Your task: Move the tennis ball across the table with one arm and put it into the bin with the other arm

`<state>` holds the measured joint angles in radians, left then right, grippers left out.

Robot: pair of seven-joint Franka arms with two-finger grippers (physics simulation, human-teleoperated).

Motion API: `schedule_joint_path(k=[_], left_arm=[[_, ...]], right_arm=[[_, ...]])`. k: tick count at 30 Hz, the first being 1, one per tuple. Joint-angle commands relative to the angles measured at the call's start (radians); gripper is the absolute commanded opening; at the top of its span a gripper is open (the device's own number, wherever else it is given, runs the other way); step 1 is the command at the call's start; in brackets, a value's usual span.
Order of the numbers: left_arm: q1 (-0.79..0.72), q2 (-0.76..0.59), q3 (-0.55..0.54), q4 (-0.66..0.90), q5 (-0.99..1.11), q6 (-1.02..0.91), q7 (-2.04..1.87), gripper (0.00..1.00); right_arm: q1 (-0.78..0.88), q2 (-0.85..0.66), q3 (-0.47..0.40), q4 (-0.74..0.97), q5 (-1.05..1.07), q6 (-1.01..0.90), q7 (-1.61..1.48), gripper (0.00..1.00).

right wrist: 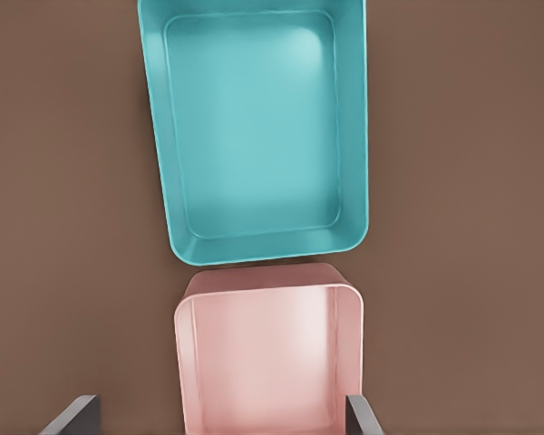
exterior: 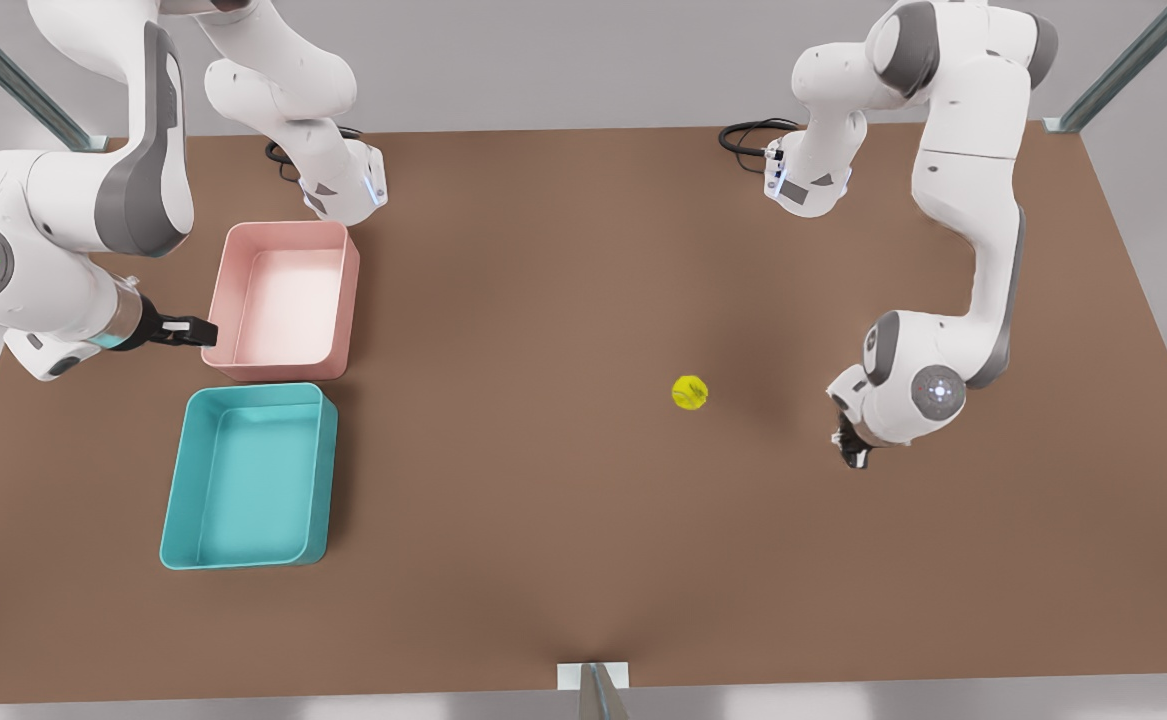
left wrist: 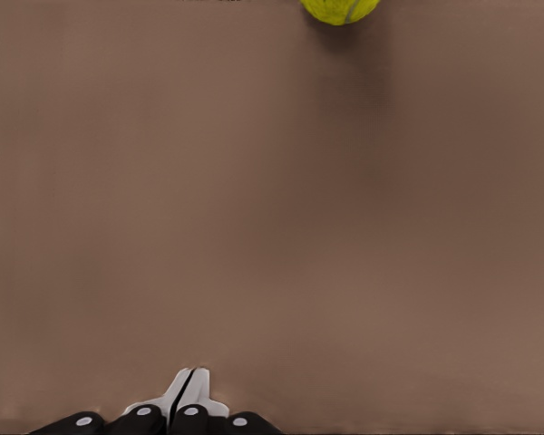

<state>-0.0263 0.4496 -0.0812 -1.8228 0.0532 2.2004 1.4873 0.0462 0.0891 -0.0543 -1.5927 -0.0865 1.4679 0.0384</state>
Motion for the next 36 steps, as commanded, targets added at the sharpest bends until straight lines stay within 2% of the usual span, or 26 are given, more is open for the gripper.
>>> schedule_joint_path(k=[1, 2, 3, 4, 5, 6, 9, 11, 14, 16, 18, 20, 24, 28, 32, 36], left_arm=[[0.000, -0.038, 0.037, 0.063, -0.003, -0.266, -0.785, 0.21], [-0.007, -0.069, 0.049, 0.135, -0.010, -0.391, -1.010, 0.22], [-0.073, -0.140, 0.087, 0.272, -0.007, -0.632, -1.427, 0.84], [-0.081, -0.140, 0.089, 0.440, -0.004, -0.849, -1.572, 1.00], [-0.090, -0.129, 0.101, 0.525, -0.006, -0.927, -1.601, 1.00], [-0.129, -0.097, 0.161, 0.684, -0.068, -1.048, -1.743, 1.00], [-0.215, -0.101, 0.225, 0.758, -0.118, -1.117, -1.851, 1.00], [-0.179, -0.213, 0.173, 0.646, -0.121, -1.046, -1.733, 1.00], [-0.178, -0.207, 0.164, 0.629, -0.113, -1.056, -1.733, 1.00], [-0.153, -0.200, 0.169, 0.631, -0.115, -1.156, -1.730, 1.00], [-0.147, -0.193, 0.163, 0.631, -0.121, -1.142, -1.731, 1.00], [-0.144, -0.192, 0.163, 0.628, -0.187, -1.151, -1.731, 1.00], [-0.142, -0.158, 0.163, 0.625, -0.214, -1.162, -1.730, 1.00], [-0.136, -0.158, 0.163, 0.626, -0.211, -1.165, -1.730, 1.00], [-0.136, -0.157, 0.164, 0.625, -0.211, -1.199, -1.731, 1.00], [-0.127, -0.149, 0.164, 0.625, -0.208, -1.196, -1.731, 1.00]], right_arm=[[0.000, 0.001, -0.001, 0.002, 0.001, 0.002, -0.006, 1.00], [0.000, 0.003, -0.001, 0.002, 0.001, 0.002, -0.006, 1.00], [0.000, 0.003, -0.001, 0.000, 0.001, 0.002, -0.006, 1.00], [0.000, 0.003, -0.001, 0.000, 0.001, 0.002, -0.006, 1.00], [0.000, 0.003, -0.001, 0.000, 0.001, 0.002, -0.006, 1.00], [0.000, 0.003, -0.001, 0.000, 0.001, 0.003, -0.006, 1.00], [0.000, 0.003, -0.001, 0.000, 0.001, 0.003, -0.006, 1.00], [0.000, 0.003, -0.001, 0.000, 0.001, 0.006, -0.006, 1.00], [0.000, 0.003, -0.001, 0.002, 0.001, 0.006, -0.006, 1.00], [0.001, 0.004, -0.001, 0.002, 0.001, 0.006, -0.006, 1.00], [0.009, 0.008, -0.001, 0.000, 0.001, 0.012, 0.003, 1.00], [0.086, 0.043, 0.002, 0.002, 0.011, 0.025, 0.035, 1.00], [0.394, 0.188, 0.008, 0.017, 0.071, 0.219, 0.563, 1.00], [0.573, 0.334, 0.007, 0.016, 0.097, 0.453, 0.942, 1.00], [0.610, 0.379, 0.010, 0.002, 0.120, 0.560, 0.989, 1.00], [0.620, 0.371, 0.010, -0.164, 0.133, 0.837, 1.022, 1.00]])
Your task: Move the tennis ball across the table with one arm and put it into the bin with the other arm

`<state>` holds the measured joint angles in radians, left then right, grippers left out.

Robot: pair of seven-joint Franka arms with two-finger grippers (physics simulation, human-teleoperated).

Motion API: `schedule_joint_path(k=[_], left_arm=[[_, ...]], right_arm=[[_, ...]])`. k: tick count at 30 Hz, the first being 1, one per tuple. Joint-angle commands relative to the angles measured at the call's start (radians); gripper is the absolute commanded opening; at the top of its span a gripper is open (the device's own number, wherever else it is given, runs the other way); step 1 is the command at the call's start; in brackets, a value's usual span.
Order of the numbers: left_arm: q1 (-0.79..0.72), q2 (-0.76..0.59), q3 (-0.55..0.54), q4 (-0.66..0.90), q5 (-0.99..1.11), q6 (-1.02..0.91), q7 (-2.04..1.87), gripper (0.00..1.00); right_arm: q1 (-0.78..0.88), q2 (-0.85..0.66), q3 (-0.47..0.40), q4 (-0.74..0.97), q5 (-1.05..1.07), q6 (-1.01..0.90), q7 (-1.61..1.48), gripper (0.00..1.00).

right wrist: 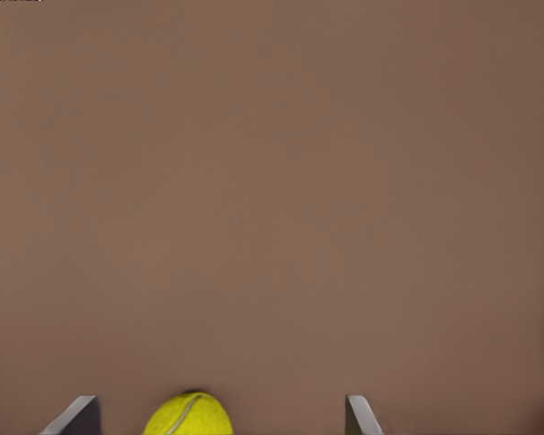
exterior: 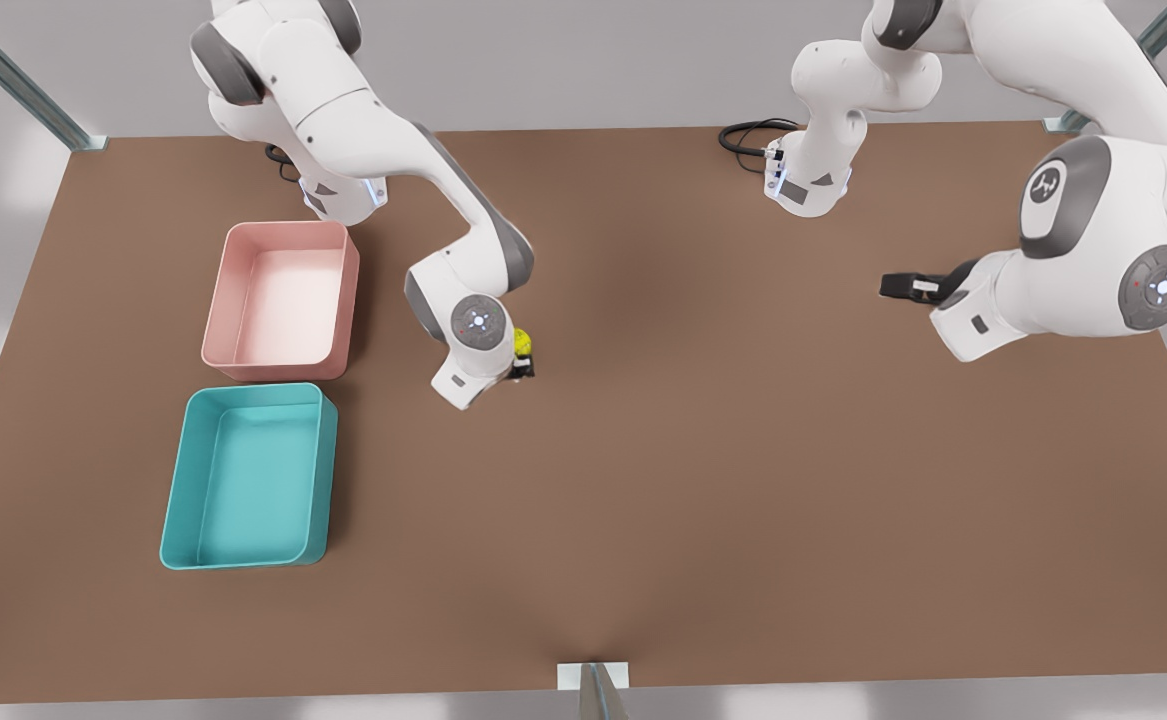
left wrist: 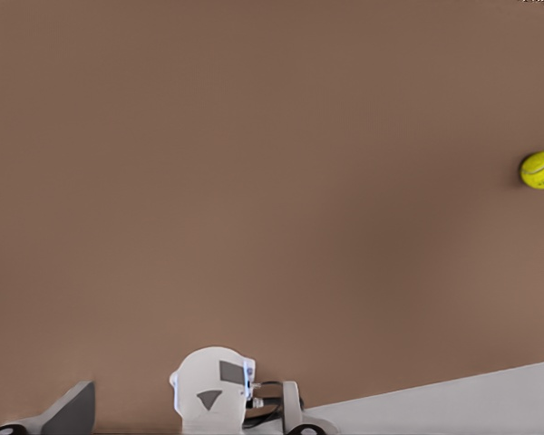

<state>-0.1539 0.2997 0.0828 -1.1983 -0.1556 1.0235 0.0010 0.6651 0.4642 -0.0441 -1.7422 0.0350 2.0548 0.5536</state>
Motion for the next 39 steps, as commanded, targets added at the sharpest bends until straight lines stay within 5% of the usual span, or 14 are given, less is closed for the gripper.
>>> schedule_joint_path(k=[1, 9, 14, 26, 39], left_arm=[[0.000, -0.001, 0.000, 0.000, 0.002, -0.013, -0.245, 1.00], [0.007, 0.007, 0.000, 0.000, 0.004, 0.006, -0.246, 1.00], [0.007, 0.015, 0.000, 0.000, 0.004, 0.000, -0.253, 1.00], [0.007, 0.021, 0.000, 0.000, 0.002, -0.005, -0.254, 1.00], [0.005, 0.021, 0.000, 0.000, 0.001, -0.007, -0.256, 1.00]], right_arm=[[0.002, 0.001, 0.001, -0.051, 0.011, 0.324, 0.508, 1.00], [0.077, 0.065, 0.001, -0.085, 0.036, 0.352, 0.520, 1.00], [0.071, -0.044, 0.017, -0.250, 0.022, 0.350, 0.460, 1.00], [0.106, -0.044, 0.059, -0.384, -0.003, 0.473, 0.460, 1.00], [0.100, 0.017, 0.058, -0.382, -0.003, 0.479, 0.460, 1.00]])
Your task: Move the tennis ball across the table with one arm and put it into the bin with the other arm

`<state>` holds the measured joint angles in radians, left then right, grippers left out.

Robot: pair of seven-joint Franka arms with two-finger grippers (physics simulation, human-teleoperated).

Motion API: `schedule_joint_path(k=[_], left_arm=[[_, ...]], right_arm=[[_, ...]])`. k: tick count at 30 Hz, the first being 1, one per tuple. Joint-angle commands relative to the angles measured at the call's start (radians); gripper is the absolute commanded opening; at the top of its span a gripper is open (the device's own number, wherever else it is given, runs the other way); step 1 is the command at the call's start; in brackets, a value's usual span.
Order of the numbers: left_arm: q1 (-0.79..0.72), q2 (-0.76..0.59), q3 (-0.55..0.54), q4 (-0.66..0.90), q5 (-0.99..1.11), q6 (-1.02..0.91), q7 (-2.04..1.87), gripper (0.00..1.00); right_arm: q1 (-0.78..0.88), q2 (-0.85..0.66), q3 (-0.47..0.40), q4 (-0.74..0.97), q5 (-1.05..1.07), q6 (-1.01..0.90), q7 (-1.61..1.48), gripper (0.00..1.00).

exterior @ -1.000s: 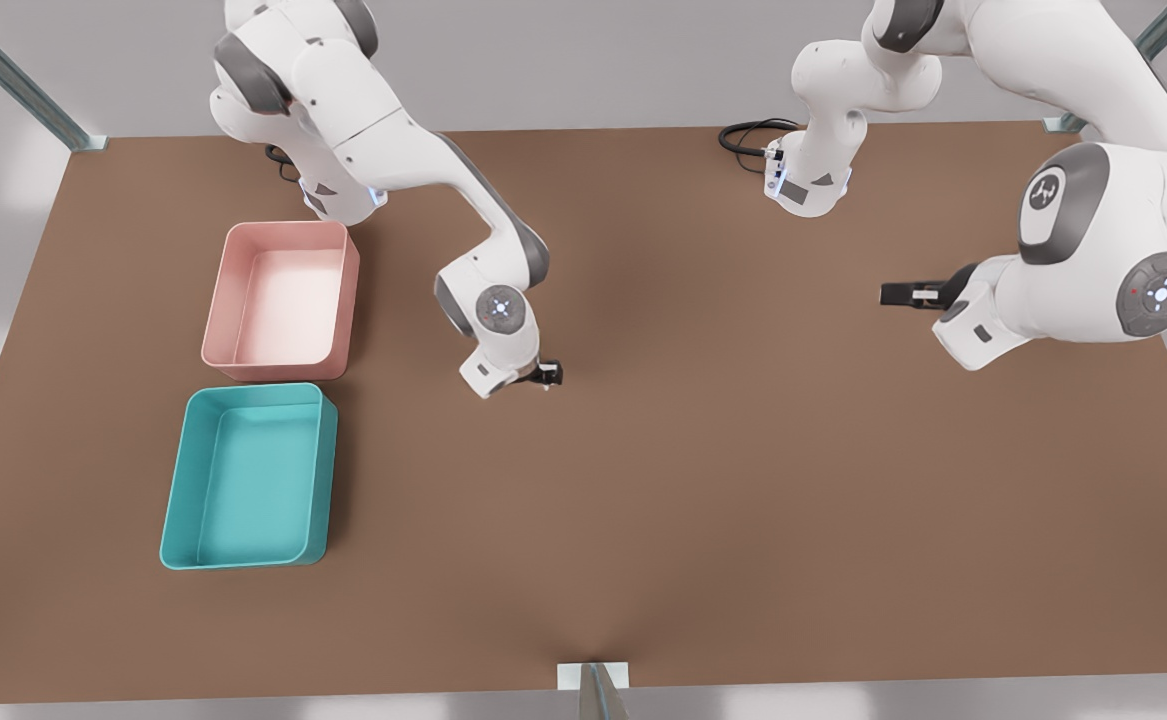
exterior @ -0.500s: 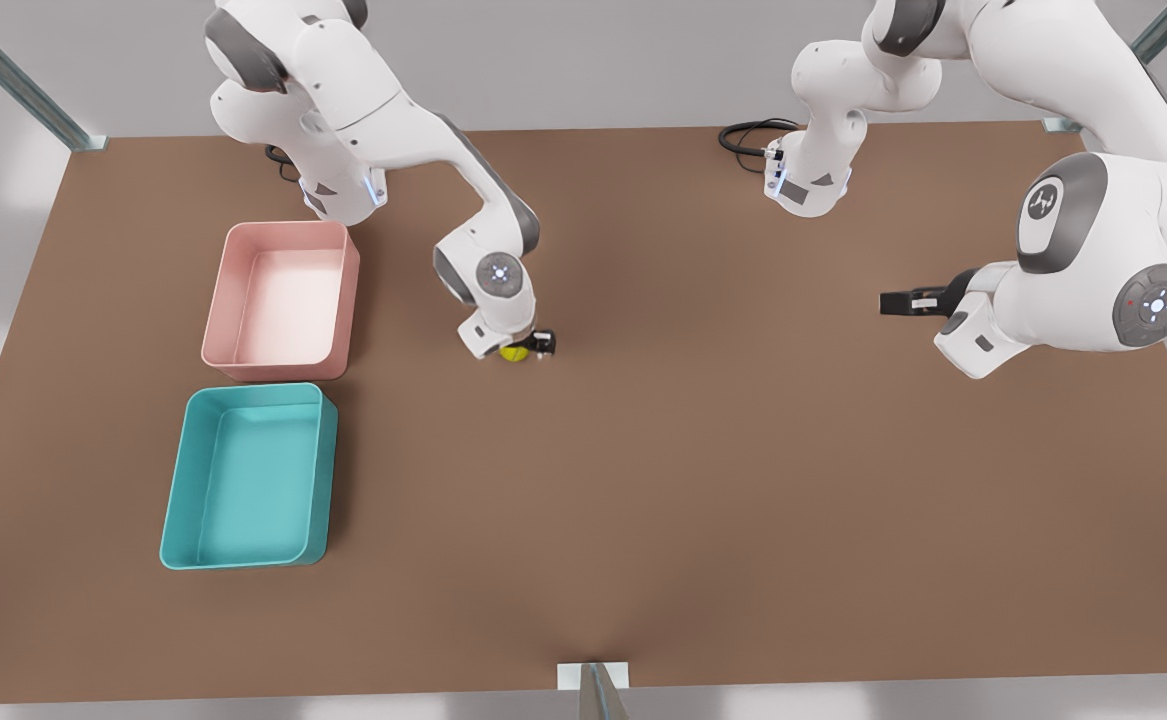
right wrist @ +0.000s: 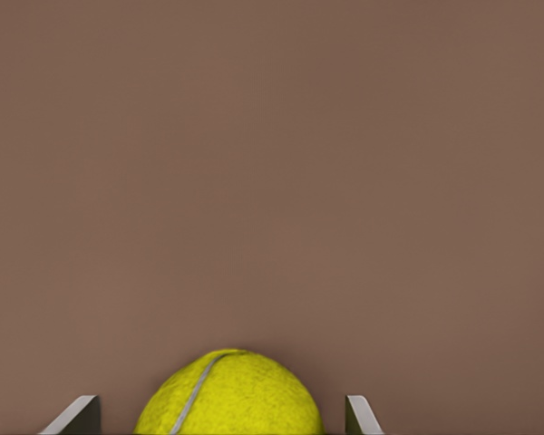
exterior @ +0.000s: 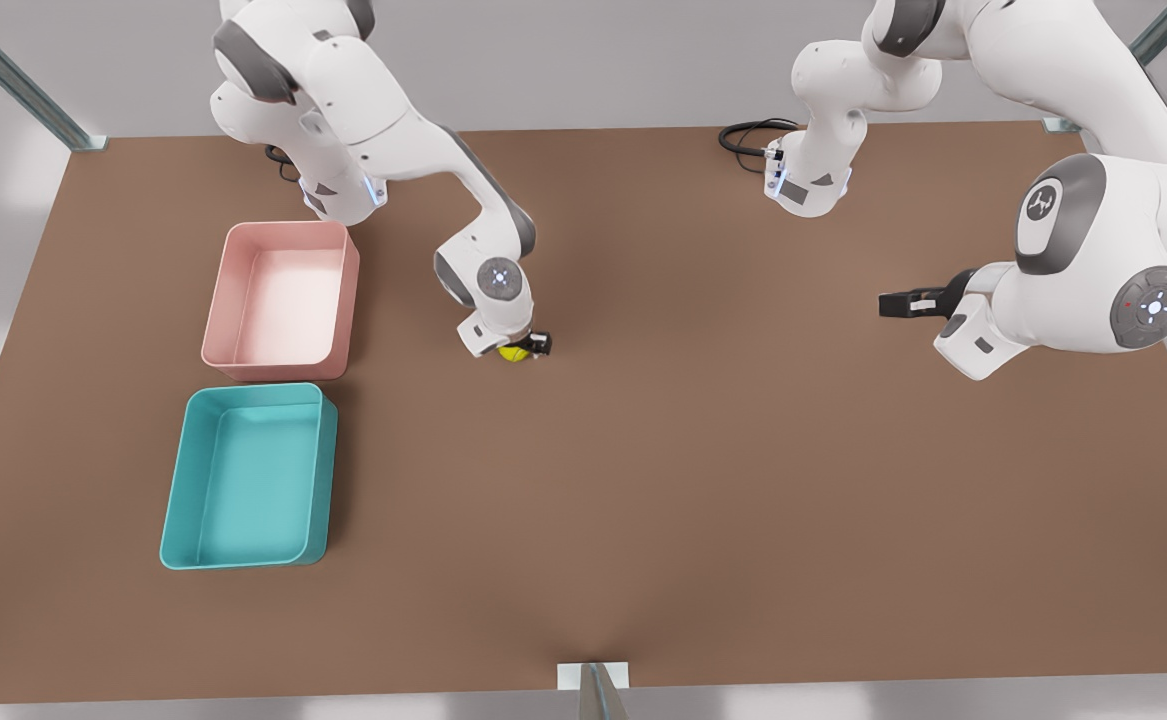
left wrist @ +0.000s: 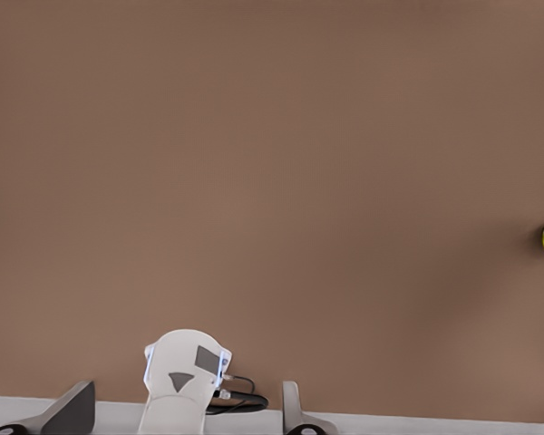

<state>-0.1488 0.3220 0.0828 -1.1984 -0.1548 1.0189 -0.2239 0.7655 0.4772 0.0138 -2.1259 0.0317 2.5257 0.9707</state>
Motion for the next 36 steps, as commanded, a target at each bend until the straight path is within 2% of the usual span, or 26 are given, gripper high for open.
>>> schedule_joint_path(k=[1, 9, 10, 12, 13, 17, 19, 22, 24, 26, 29, 30, 31, 35, 36], left_arm=[[0.000, -0.001, 0.000, 0.000, 0.000, -0.002, -0.031, 1.00], [0.005, -0.001, 0.002, 0.000, -0.003, -0.005, -0.020, 1.00], [0.009, -0.001, 0.002, 0.002, -0.005, -0.025, -0.022, 1.00], [0.009, -0.001, 0.000, 0.002, -0.003, -0.025, -0.022, 1.00], [0.011, -0.001, 0.000, 0.002, -0.003, -0.025, -0.022, 1.00], [0.017, -0.001, 0.000, 0.000, -0.003, -0.040, -0.020, 1.00], [0.014, -0.001, -0.001, 0.002, -0.012, -0.051, -0.020, 1.00], [0.018, -0.003, -0.001, 0.007, -0.014, -0.043, -0.020, 1.00], [0.014, -0.003, -0.001, 0.006, -0.014, -0.045, -0.022, 1.00], [0.014, -0.003, -0.001, 0.007, -0.016, -0.046, -0.022, 1.00], [0.014, -0.003, -0.001, 0.006, -0.017, -0.051, -0.022, 1.00], [0.015, -0.003, -0.003, 0.005, -0.017, -0.051, -0.022, 1.00], [0.017, -0.003, -0.002, 0.005, -0.017, -0.052, -0.022, 1.00], [0.012, -0.003, -0.003, 0.003, -0.017, -0.054, -0.026, 1.00], [0.012, -0.003, -0.003, 0.002, -0.017, -0.054, -0.028, 1.00]], right_arm=[[0.002, 0.008, 0.000, 0.003, 0.001, 0.008, 0.045, 1.00], [0.015, 0.023, 0.002, 0.004, 0.001, 0.015, 0.045, 1.00], [0.017, 0.024, 0.002, 0.004, 0.001, 0.015, 0.045, 0.93], [0.017, 0.024, 0.002, 0.004, 0.001, 0.015, 0.043, 0.69], [0.017, 0.024, 0.002, 0.004, 0.001, 0.015, 0.043, 0.63], [-0.017, -0.031, 0.002, 0.007, 0.001, -0.005, 0.008, 0.61], [-0.127, -0.094, 0.002, 0.026, 0.001, -0.073, -0.210, 0.61], [-0.383, -0.124, -0.009, 0.153, 0.001, -0.326, -0.755, 0.61], [-0.440, -0.120, -0.141, 0.245, -0.015, -0.456, -1.092, 0.61], [-0.451, -0.115, -0.233, 0.276, -0.082, -0.461, -1.224, 0.61], [-0.489, -0.066, -0.304, 0.314, -0.150, -0.459, -1.259, 0.62], [-0.491, -0.057, -0.318, 0.319, -0.148, -0.452, -1.268, 0.68], [-0.494, -0.052, -0.327, 0.319, -0.134, -0.449, -1.267, 1.00], [-0.489, -0.052, -0.318, 0.325, -0.084, -0.470, -1.187, 1.00], [-0.488, -0.071, -0.267, 0.380, -0.061, -0.619, -1.074, 1.00]])
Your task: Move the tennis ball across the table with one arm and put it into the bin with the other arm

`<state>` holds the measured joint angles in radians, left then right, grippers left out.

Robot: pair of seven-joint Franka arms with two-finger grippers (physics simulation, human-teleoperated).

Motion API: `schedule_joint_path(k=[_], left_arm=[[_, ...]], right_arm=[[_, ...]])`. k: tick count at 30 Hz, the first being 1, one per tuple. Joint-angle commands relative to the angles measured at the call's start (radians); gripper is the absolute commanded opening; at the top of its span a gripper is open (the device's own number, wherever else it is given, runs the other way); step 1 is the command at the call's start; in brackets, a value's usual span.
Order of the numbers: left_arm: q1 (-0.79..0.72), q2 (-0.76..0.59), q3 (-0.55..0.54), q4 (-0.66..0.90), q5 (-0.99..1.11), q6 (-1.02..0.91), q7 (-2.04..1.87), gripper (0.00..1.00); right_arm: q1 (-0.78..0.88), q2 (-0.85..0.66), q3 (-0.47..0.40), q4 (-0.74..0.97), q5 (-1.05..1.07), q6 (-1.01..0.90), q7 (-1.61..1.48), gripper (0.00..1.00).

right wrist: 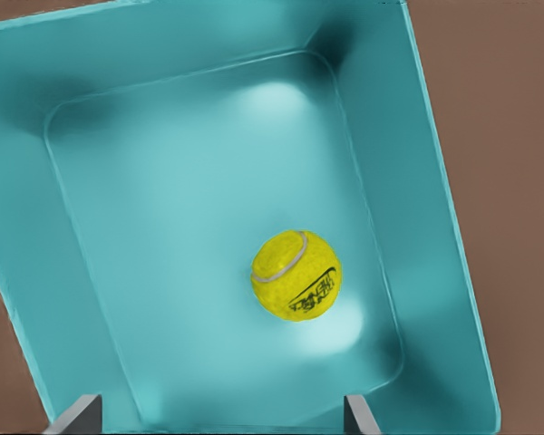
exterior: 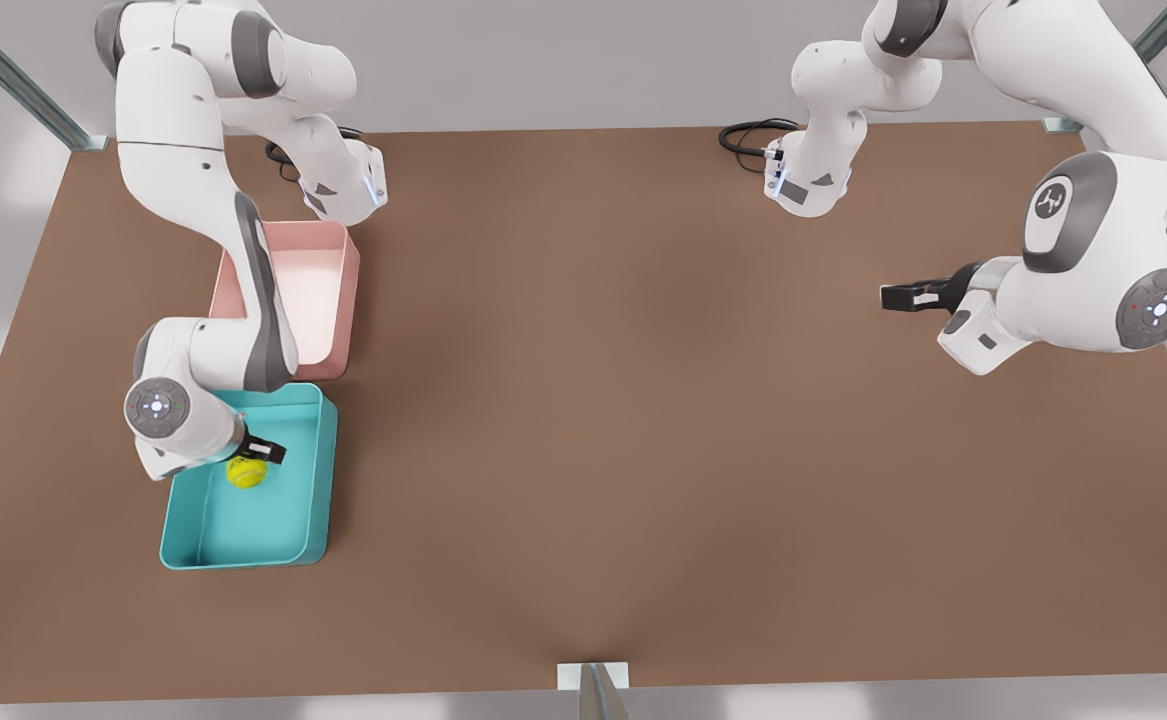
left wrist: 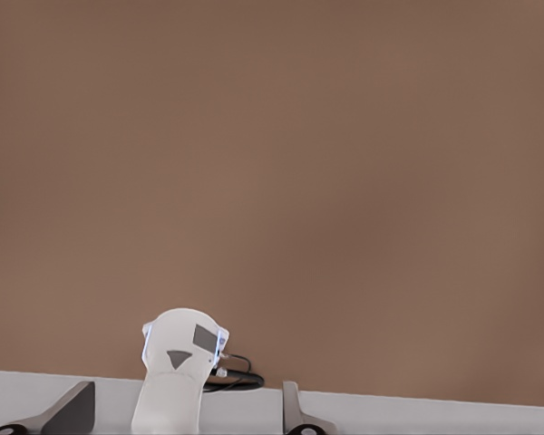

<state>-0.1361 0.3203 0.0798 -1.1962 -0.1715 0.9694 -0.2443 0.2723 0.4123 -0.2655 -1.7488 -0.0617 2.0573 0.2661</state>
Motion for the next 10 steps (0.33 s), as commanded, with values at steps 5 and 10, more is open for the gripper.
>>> schedule_joint_path(k=[5, 10], left_arm=[[-0.005, -0.004, -0.005, 0.001, 0.006, 0.003, -0.007, 1.00], [-0.103, -0.006, -0.003, 0.001, 0.104, 0.061, -0.006, 1.00]], right_arm=[[-0.113, -0.250, 0.227, 0.299, -0.035, -0.723, -0.194, 1.00], [-0.117, -0.326, 0.196, 0.296, -0.020, -0.726, -0.200, 1.00]])
